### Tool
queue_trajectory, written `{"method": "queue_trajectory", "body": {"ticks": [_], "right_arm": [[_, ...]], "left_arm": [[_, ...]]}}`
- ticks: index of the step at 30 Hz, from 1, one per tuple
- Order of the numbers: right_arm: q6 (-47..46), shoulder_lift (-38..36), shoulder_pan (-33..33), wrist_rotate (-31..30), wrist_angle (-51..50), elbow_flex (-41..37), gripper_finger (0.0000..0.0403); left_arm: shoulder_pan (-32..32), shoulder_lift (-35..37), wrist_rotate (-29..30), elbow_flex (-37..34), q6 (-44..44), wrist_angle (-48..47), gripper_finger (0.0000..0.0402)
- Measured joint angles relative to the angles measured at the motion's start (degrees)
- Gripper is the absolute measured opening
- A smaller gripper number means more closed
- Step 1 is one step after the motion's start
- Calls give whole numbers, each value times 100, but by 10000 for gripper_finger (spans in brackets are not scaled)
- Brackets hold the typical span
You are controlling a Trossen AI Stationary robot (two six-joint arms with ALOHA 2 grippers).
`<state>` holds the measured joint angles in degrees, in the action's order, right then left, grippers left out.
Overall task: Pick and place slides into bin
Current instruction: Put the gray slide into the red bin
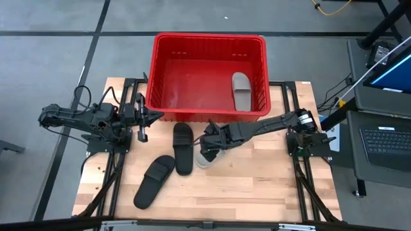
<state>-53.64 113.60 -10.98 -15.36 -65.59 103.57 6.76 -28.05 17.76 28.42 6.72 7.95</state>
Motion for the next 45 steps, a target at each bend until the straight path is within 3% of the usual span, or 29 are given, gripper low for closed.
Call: {"method": "queue_trajectory", "body": {"ticks": [25,45], "right_arm": [[-57,1123,44,3,-370,-2,200],[-138,1145,215,-13,-700,-2,200]], "left_arm": [[0,0,7,0,-149,-51,2],[-2,0,20,0,-146,-51,5]]}}
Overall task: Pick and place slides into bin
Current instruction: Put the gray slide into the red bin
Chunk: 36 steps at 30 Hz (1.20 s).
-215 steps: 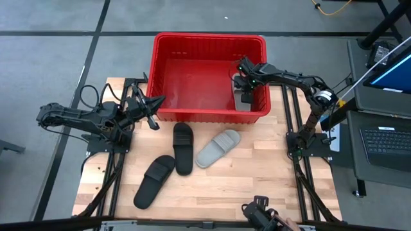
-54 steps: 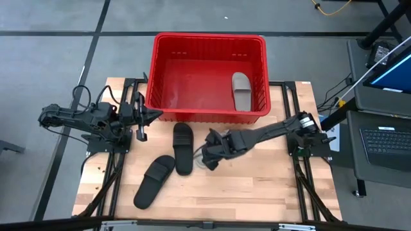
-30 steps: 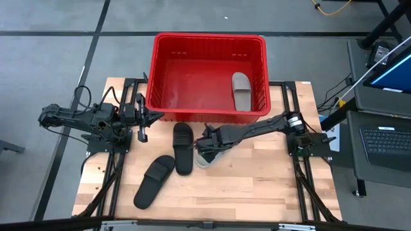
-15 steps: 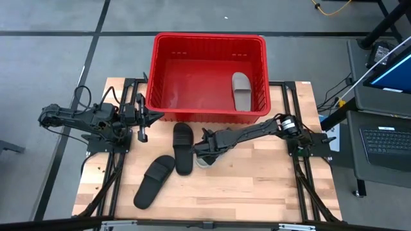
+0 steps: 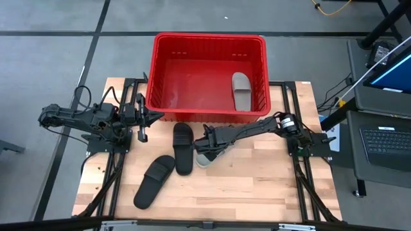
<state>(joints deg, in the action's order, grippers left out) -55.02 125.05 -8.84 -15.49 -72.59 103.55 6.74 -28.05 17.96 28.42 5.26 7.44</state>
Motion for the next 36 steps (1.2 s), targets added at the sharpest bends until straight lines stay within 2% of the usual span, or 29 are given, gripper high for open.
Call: {"method": "queue_trajectory", "body": {"ticks": [5,8,18,20,29,33,36], "right_arm": [[0,0,-1,16,1,0,198],[-4,0,-1,14,6,0,180],[8,-13,2,62,43,2,32],[14,-17,16,87,43,2,13],[46,-17,36,230,38,2,7],[162,-17,140,702,41,2,11],[284,-17,180,786,45,3,10]], "left_arm": [[2,0,0,0,0,0,2],[0,0,0,0,0,0,5],[1,0,0,0,0,-1,2],[0,0,0,0,0,-2,4],[0,0,0,0,0,-2,2],[0,0,0,0,0,-2,5],[0,0,-10,0,0,-4,5]]}}
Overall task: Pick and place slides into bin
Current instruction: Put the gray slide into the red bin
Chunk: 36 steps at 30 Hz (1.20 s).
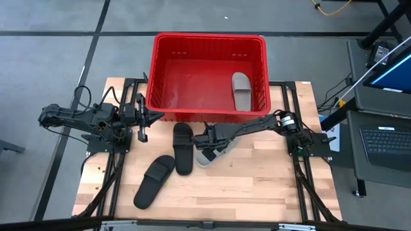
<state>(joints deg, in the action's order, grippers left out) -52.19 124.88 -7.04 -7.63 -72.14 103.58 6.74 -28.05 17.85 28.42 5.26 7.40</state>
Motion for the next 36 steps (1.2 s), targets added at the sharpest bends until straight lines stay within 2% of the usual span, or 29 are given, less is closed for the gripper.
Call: {"method": "queue_trajectory", "body": {"ticks": [8,21,36], "right_arm": [[266,0,110,8,17,1,11],[301,5,116,-39,371,10,6],[497,28,-391,-79,-346,1579,6]], "left_arm": [[0,0,-258,0,0,1,3],[0,0,-274,0,0,-1,4],[1,0,-257,2,0,-146,5]]}}
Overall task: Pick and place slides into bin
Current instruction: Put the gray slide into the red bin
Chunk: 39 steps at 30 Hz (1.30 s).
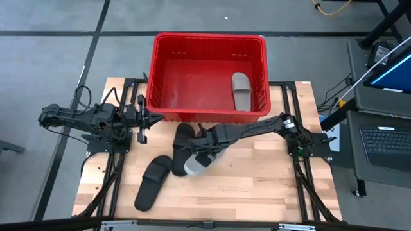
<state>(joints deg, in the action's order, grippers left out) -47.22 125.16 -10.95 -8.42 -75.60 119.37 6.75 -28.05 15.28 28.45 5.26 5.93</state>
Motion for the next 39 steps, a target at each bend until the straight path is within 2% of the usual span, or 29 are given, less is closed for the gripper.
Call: {"method": "queue_trajectory", "body": {"ticks": [9,13,20,30,39], "right_arm": [[128,-1,-190,-250,-728,1093,6],[564,-9,-261,-469,-791,1569,6],[1044,-258,-310,-553,-663,1532,6],[1185,-573,-410,-939,-648,1563,6],[1813,-1058,-447,-1723,-307,1561,6]], "left_arm": [[-1,0,3,0,0,0,3],[0,0,5,0,0,2,5],[-1,0,9,0,0,-16,2],[1,0,11,0,2,-20,4],[-1,0,20,0,0,-21,5]]}}
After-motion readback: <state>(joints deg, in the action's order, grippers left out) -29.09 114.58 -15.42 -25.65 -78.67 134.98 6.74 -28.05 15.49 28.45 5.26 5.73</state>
